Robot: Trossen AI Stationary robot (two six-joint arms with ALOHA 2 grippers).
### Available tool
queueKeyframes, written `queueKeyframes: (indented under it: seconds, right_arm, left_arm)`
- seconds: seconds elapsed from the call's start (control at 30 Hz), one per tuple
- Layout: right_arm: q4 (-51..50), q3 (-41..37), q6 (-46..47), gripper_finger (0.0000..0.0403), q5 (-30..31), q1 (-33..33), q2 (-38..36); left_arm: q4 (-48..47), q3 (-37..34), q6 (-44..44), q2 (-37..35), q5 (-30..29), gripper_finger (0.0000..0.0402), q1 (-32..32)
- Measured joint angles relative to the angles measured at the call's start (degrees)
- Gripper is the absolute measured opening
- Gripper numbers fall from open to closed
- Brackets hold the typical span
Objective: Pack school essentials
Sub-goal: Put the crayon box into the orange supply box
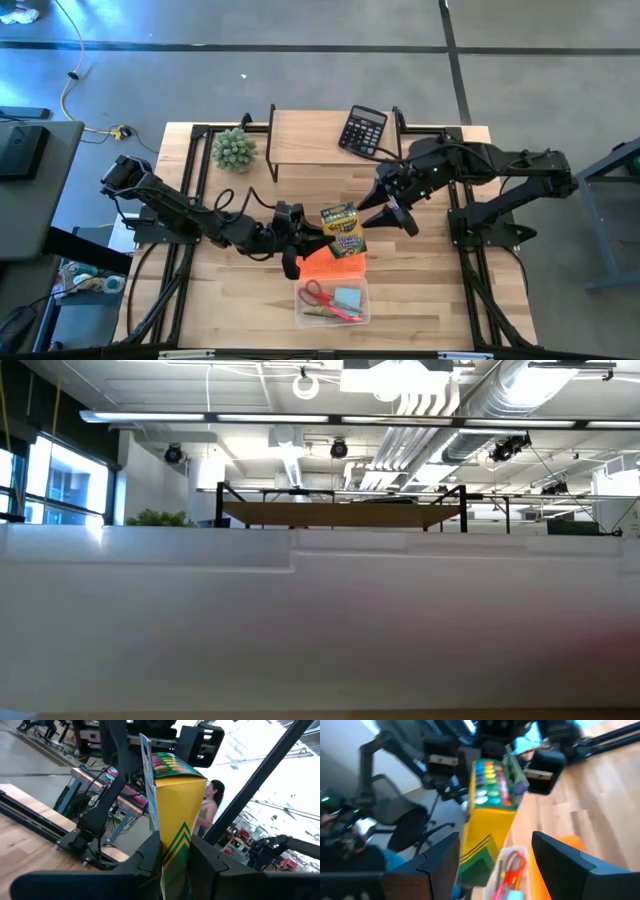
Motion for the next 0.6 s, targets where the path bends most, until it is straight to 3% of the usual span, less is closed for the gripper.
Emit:
queueKeyframes:
  seconds: [0.17, 0.6]
  right_arm:
    - [0.8, 0.0, 0.7, 0.0238, 5.6, 1.1, 0.4]
    - [2.4, 0.0, 3.1, 0.0232, 6.0, 2.8, 3.0]
  left_arm:
    - [0.0, 0.0, 0.0, 0.0, 0.0, 0.0063, 0.9]
    - [-0.3, 0.0, 0.0, 0.0, 1.4, 0.0063, 1.9]
